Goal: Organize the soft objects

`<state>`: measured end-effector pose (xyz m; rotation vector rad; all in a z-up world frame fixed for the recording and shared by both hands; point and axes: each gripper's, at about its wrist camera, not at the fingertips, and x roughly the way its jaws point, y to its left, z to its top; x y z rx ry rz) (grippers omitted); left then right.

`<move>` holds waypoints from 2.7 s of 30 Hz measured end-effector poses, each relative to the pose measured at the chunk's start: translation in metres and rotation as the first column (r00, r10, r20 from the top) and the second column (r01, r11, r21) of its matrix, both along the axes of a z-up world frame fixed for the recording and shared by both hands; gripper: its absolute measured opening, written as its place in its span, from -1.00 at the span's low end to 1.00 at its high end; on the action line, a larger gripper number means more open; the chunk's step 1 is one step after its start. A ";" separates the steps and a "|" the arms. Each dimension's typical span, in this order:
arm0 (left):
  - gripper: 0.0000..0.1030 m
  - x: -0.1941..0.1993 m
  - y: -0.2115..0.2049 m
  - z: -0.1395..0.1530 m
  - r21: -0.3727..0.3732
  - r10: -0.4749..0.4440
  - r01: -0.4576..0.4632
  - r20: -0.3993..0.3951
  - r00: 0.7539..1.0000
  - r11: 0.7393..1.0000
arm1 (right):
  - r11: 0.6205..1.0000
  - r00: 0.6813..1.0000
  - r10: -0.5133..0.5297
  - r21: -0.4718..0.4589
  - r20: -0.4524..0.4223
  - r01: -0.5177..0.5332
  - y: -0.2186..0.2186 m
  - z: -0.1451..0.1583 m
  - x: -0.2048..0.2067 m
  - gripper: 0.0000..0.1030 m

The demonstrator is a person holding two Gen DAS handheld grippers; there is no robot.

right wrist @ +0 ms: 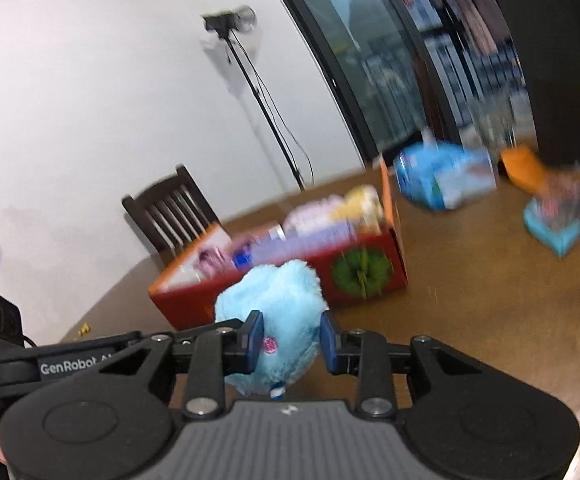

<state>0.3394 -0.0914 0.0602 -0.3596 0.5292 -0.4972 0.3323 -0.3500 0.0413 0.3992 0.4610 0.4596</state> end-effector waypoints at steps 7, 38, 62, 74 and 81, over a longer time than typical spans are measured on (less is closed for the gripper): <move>-0.30 0.087 0.004 0.023 -0.055 -0.006 0.003 -0.052 0.999 0.998 | 0.997 1.000 -0.010 -0.079 0.002 0.010 0.005 0.048 0.081 -0.42; 0.33 -0.044 0.109 0.002 0.210 0.292 -0.301 0.074 0.953 0.930 | 0.912 0.992 0.063 -0.410 0.112 -0.011 0.085 0.031 -0.001 0.02; 1.00 -0.301 0.131 -0.021 0.287 0.341 -0.425 0.300 0.891 0.859 | 0.933 0.976 -0.121 -0.315 0.182 0.174 0.092 -0.029 -0.263 0.61; 1.00 -0.327 0.139 -0.020 0.283 0.340 -0.426 0.304 0.890 0.859 | 0.932 0.954 -0.144 -0.289 0.262 0.219 0.103 -0.027 -0.295 0.79; 1.00 -0.328 0.138 -0.018 0.280 0.341 -0.428 0.312 0.887 0.859 | 0.931 0.953 -0.127 -0.297 0.276 0.211 0.109 -0.026 -0.297 0.85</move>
